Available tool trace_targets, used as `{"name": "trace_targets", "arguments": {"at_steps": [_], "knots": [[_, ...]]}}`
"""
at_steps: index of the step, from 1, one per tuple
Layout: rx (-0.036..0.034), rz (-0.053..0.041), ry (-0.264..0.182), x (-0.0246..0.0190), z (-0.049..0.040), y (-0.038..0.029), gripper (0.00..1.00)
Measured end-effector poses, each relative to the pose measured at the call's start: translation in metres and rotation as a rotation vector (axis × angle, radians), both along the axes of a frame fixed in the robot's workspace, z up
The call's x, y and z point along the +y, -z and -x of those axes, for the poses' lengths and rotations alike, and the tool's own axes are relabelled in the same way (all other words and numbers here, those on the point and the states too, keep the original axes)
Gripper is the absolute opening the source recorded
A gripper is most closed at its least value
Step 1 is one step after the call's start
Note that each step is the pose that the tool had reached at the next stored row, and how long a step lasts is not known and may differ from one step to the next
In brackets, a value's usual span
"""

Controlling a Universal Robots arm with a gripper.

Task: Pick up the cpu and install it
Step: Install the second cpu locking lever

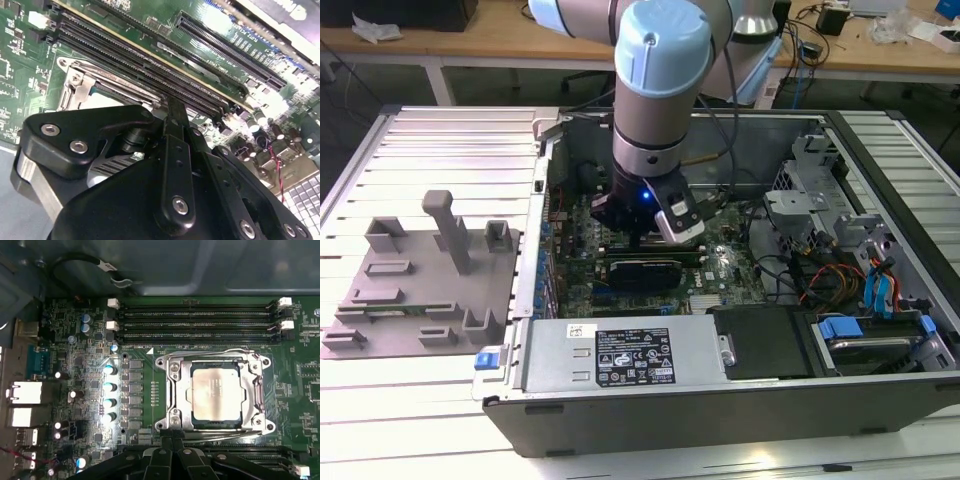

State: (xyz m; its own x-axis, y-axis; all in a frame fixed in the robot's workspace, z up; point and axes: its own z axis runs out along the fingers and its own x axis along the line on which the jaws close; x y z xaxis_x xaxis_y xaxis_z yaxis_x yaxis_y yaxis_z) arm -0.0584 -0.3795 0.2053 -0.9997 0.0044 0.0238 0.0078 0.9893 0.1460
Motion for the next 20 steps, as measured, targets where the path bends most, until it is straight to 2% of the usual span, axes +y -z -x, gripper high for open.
{"name": "trace_targets", "arguments": {"at_steps": [5, 6, 8, 15, 17, 20], "knots": [[0.0003, -0.0392, 0.0, -0.0006, 0.0006, 0.004, 0.11], [0.0002, -0.0431, 0.0, -0.0006, 0.0007, 0.0045, 0.11], [-0.0001, -0.0456, 0.0, -0.0015, 0.0009, 0.005, 0.11], [0.0, -0.0439, 0.0, -0.0017, 0.0007, 0.0039, 0.11], [-0.0003, -0.0447, 0.0, -0.0016, 0.0006, -0.0005, 0.11], [0.0, -0.0442, 0.0, -0.0016, 0.0007, -0.0108, 0.11]]}}
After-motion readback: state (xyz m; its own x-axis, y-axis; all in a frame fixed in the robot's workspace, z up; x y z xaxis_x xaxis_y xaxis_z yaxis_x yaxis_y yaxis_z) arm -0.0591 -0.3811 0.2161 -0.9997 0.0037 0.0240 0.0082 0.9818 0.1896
